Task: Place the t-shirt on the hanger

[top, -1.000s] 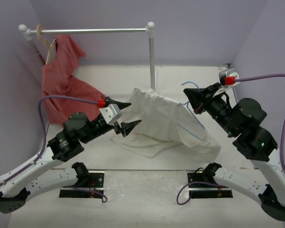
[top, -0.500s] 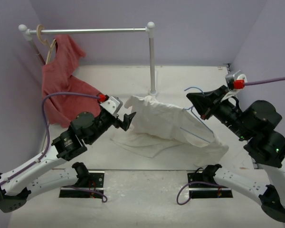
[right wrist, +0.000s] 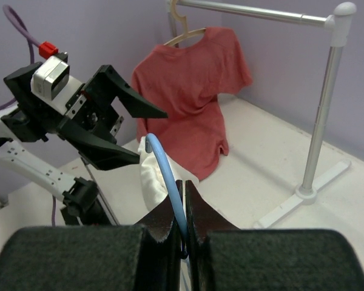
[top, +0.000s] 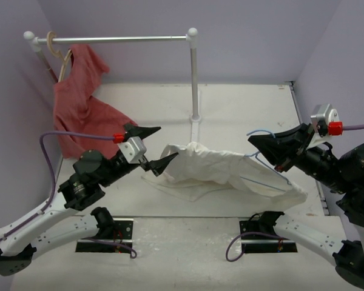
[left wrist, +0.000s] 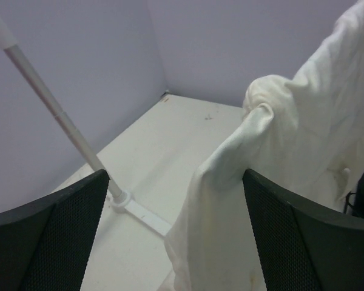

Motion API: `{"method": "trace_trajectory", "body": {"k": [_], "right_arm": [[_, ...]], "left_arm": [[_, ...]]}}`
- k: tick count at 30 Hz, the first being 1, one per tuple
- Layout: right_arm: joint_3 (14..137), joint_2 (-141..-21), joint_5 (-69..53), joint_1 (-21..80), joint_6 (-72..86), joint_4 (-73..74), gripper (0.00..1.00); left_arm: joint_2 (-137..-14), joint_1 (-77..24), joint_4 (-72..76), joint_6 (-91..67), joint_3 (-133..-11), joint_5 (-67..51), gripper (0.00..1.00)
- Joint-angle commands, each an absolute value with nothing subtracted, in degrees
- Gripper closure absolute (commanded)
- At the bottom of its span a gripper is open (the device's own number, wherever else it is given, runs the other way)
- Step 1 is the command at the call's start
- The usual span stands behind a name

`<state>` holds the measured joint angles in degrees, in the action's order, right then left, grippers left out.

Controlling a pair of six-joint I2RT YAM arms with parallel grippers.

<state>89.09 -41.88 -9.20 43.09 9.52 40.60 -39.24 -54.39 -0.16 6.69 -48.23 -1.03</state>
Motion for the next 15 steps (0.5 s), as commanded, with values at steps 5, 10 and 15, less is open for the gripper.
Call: {"method": "trace_trajectory", "body": {"k": [5,10,15], "right_arm": [[93.0,-41.6,-9.1,43.2,9.3,40.7,1.0],[94.0,-41.9,-4.2,43.1,9.3,41.3,1.0],[94.6,-42.0,-4.4,43.1,9.3,41.3,1.0]], "left_arm": [[-47.3,-54.2,-4.3,8.1,-54.0,-14.8,0.57],[-44.1,-54.2,-3.7,7.3,-50.9,-16.9,0.3],[-41.3,-54.2,-4.4,7.4,-49.7,-16.4,0.47]]}}
